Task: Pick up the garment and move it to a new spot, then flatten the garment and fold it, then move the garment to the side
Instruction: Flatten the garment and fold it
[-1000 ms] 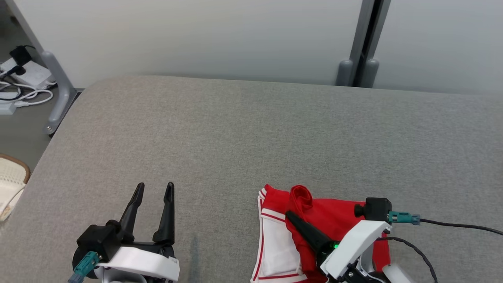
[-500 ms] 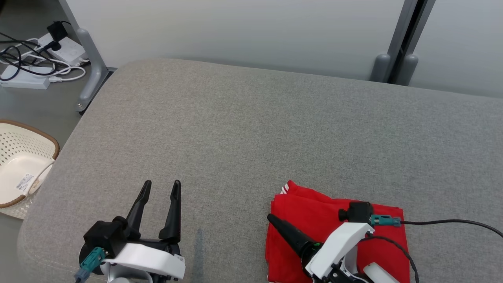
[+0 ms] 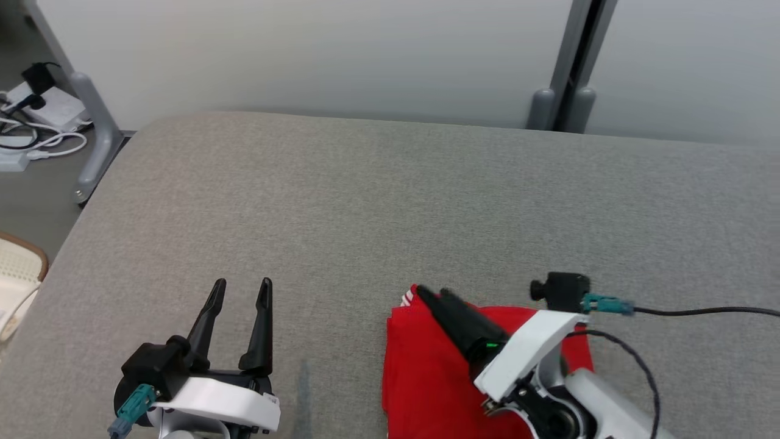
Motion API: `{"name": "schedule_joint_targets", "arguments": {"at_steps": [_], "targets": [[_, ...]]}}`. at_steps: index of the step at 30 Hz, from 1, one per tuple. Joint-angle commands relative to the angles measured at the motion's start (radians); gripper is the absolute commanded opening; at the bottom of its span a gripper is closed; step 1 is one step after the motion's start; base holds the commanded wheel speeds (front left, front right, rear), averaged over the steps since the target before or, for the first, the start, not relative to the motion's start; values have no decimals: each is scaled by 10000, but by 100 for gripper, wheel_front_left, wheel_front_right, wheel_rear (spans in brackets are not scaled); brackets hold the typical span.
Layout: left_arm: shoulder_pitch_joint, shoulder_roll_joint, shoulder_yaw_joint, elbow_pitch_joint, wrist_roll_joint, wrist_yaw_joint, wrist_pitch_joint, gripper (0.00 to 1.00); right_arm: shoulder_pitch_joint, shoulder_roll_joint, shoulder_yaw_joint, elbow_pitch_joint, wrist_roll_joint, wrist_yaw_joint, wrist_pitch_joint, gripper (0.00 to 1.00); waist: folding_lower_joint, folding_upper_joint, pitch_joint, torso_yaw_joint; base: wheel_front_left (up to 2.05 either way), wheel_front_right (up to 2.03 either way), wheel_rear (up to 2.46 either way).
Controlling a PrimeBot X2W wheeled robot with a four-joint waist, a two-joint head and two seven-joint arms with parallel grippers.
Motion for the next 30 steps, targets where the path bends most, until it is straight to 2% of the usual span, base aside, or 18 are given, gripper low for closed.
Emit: {"name": "schedule_joint_targets", "arguments": {"at_steps": [1,5,9,11,16,18,23,24,30], "targets": [[-6,39,71,-62,53,-20,-40,100,-100,-325,-126,-80,-294,-1,-207,100,0,0,-84,-353,0,0,0],[-47,41,156,-182,85,-12,-40,100,-373,-1271,-380,-320,-1851,-1,-1022,100,0,0,-153,-856,0,0,0],[-42,41,204,-311,107,30,-40,100,-149,-2087,-1101,-469,-2901,-1,-1761,100,0,0,-174,-1259,0,0,0],[-48,41,214,-353,121,29,-40,100,-60,-2599,-1432,-420,-3777,-1,-2086,100,0,0,-167,-1421,0,0,0],[-44,41,244,-381,205,-13,-40,100,324,-3185,-2565,-367,-6177,-1,-2654,100,0,0,-147,-1728,0,0,0],[52,44,226,-400,231,-4,-40,100,797,-2894,-3558,-513,-7309,-1,-2767,100,0,0,-157,-1864,0,0,0],[202,44,239,-460,265,9,-40,100,1692,-1975,-5102,-1273,-8794,-1,-2808,100,0,0,-125,-2004,0,0,0],[202,44,239,-460,265,9,-40,100,1692,-1975,-5102,-1273,-8794,-1,-2808,100,0,0,-125,-2004,0,0,0],[425,44,252,-624,280,65,-40,100,2683,-1047,-6230,-1978,-9949,-1,-2806,100,0,0,-131,-2034,0,0,0]]}}
